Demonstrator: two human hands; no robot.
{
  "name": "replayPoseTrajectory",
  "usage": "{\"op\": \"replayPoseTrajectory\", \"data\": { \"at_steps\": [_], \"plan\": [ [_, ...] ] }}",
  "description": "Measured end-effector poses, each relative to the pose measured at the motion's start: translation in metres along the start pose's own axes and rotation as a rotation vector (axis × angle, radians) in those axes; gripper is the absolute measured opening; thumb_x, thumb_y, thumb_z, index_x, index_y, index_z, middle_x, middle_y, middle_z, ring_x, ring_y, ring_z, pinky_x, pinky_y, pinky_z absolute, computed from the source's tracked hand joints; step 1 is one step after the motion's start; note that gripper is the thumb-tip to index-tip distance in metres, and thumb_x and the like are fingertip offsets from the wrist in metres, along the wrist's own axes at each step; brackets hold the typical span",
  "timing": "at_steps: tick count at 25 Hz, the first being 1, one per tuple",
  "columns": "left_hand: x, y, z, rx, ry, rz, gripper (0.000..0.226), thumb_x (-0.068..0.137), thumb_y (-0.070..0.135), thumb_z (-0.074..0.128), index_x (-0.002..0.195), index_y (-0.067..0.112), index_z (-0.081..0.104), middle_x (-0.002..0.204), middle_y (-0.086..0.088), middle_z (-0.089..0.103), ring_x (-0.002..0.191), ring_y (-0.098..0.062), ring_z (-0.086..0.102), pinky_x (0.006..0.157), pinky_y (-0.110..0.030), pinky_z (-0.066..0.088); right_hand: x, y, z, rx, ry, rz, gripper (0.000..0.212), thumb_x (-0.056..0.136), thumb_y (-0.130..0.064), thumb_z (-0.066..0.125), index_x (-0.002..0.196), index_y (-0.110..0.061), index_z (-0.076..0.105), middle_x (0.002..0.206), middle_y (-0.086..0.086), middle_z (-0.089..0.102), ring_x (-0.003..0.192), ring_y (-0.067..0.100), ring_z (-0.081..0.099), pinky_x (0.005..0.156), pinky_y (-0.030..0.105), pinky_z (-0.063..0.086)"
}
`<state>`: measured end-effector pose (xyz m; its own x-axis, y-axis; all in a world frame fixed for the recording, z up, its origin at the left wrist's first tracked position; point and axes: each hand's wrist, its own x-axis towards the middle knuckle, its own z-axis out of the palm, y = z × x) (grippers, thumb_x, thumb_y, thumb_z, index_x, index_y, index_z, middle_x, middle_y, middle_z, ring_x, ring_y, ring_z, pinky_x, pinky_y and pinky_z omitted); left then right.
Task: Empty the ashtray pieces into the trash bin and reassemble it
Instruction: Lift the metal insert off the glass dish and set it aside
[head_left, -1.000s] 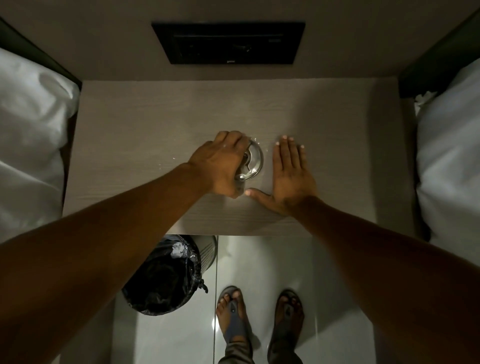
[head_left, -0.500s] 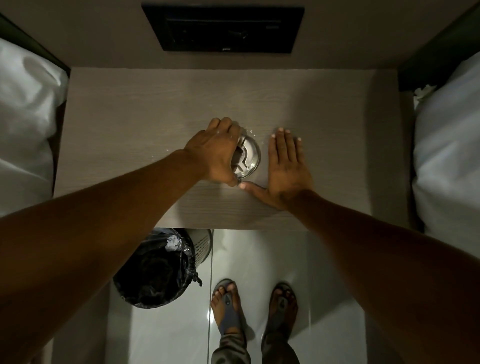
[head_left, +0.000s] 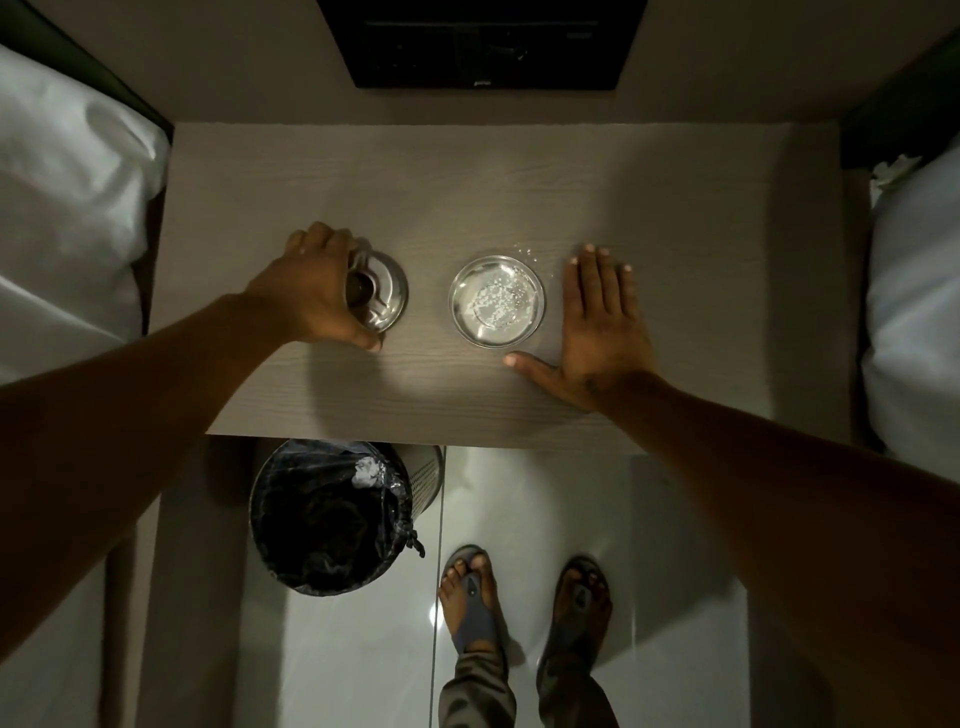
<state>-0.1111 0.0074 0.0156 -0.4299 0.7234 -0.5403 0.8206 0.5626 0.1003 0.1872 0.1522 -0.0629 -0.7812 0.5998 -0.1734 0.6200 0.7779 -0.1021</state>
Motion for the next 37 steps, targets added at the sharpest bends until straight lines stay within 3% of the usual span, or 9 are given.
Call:
{"op": "replayPoseTrajectory", "data": {
  "at_steps": [4, 6, 9, 11, 14, 22, 29, 34, 37],
  "plan": [
    [0.001, -0.001, 0.005, -0.068, 0.033, 0.033, 0.125, 0.042, 0.057, 0.094, 0.146, 0.018, 0.037, 0.145, -0.011, 0.037, 0.135, -0.035, 0.033, 0.106, -0.053, 0.037, -0.001, 0.0, -0.002, 0.0, -0.002, -0.004, 0.135, 0.079, -0.098, 0.022, 0.158, 0.011, 0.016, 0.166, 0.034, 0.011, 0.157, 0.045, 0.008, 0.127, 0.06, 0.006],
    [-0.008, 0.005, 0.007, -0.04, 0.129, 0.087, 0.119, 0.048, 0.059, 0.091, 0.147, 0.02, 0.038, 0.147, -0.013, 0.039, 0.135, -0.037, 0.034, 0.107, -0.054, 0.033, 0.0, 0.0, -0.002, -0.007, 0.008, -0.007, 0.134, 0.079, -0.097, 0.027, 0.158, 0.011, 0.017, 0.166, 0.034, 0.012, 0.157, 0.045, 0.009, 0.127, 0.059, 0.006],
    [-0.039, 0.04, 0.03, -0.123, 0.329, 0.284, 0.084, 0.075, 0.056, 0.077, 0.144, 0.017, 0.05, 0.134, -0.016, 0.052, 0.122, -0.037, 0.048, 0.1, -0.049, 0.041, 0.0, 0.001, 0.0, -0.005, 0.024, -0.01, 0.133, 0.08, -0.097, 0.026, 0.158, 0.011, 0.018, 0.166, 0.034, 0.013, 0.156, 0.045, 0.01, 0.127, 0.059, 0.006],
    [-0.059, 0.069, 0.052, -0.221, 0.323, 0.353, 0.059, 0.088, 0.045, 0.07, 0.139, 0.019, 0.057, 0.124, -0.014, 0.057, 0.114, -0.03, 0.054, 0.091, -0.043, 0.051, 0.0, 0.001, 0.001, -0.009, 0.037, -0.013, 0.133, 0.08, -0.097, 0.024, 0.157, 0.011, 0.018, 0.165, 0.035, 0.014, 0.156, 0.046, 0.011, 0.127, 0.06, 0.007],
    [-0.062, 0.089, 0.074, -0.311, 0.316, 0.321, 0.045, 0.091, 0.032, 0.069, 0.133, 0.018, 0.064, 0.119, -0.013, 0.058, 0.108, -0.026, 0.058, 0.087, -0.041, 0.055, 0.001, 0.001, 0.003, -0.009, 0.044, -0.024, 0.133, 0.08, -0.098, 0.021, 0.157, 0.011, 0.018, 0.164, 0.036, 0.015, 0.155, 0.047, 0.013, 0.127, 0.06, 0.008],
    [-0.041, 0.089, 0.085, -0.404, 0.39, 0.264, 0.03, 0.089, 0.032, 0.071, 0.11, 0.011, 0.074, 0.125, -0.015, 0.058, 0.112, -0.027, 0.059, 0.092, -0.044, 0.055, 0.0, 0.001, 0.001, -0.004, 0.018, -0.018, 0.135, 0.078, -0.099, 0.017, 0.158, 0.01, 0.015, 0.166, 0.034, 0.012, 0.157, 0.045, 0.009, 0.127, 0.059, 0.007],
    [-0.063, 0.087, 0.098, -0.628, 0.487, 0.299, 0.039, 0.078, 0.044, 0.08, 0.087, 0.009, 0.067, 0.13, -0.01, 0.058, 0.117, -0.023, 0.057, 0.085, -0.038, 0.057, 0.002, 0.004, 0.002, -0.057, -0.024, -0.006, 0.138, 0.076, -0.101, 0.02, 0.159, 0.01, 0.012, 0.167, 0.032, 0.009, 0.157, 0.044, 0.007, 0.127, 0.059, 0.007],
    [-0.141, 0.073, 0.131, -0.834, 0.563, 0.083, 0.039, 0.072, 0.049, 0.083, 0.081, 0.018, 0.062, 0.138, -0.002, 0.059, 0.127, -0.017, 0.056, 0.088, -0.028, 0.057, 0.002, 0.002, -0.001, -0.057, -0.063, 0.018, 0.14, 0.074, -0.104, 0.015, 0.162, 0.005, 0.002, 0.169, 0.029, -0.001, 0.158, 0.042, -0.002, 0.128, 0.057, 0.001],
    [-0.196, 0.049, 0.162, -0.888, 0.616, -0.083, 0.043, 0.072, 0.053, 0.084, 0.085, 0.017, 0.065, 0.133, 0.0, 0.064, 0.124, -0.017, 0.06, 0.09, -0.033, 0.058, 0.002, 0.003, -0.001, -0.05, -0.052, 0.005, 0.138, 0.076, -0.102, 0.016, 0.162, 0.004, 0.002, 0.169, 0.029, -0.001, 0.158, 0.043, -0.001, 0.127, 0.057, 0.0]
  ]
}}
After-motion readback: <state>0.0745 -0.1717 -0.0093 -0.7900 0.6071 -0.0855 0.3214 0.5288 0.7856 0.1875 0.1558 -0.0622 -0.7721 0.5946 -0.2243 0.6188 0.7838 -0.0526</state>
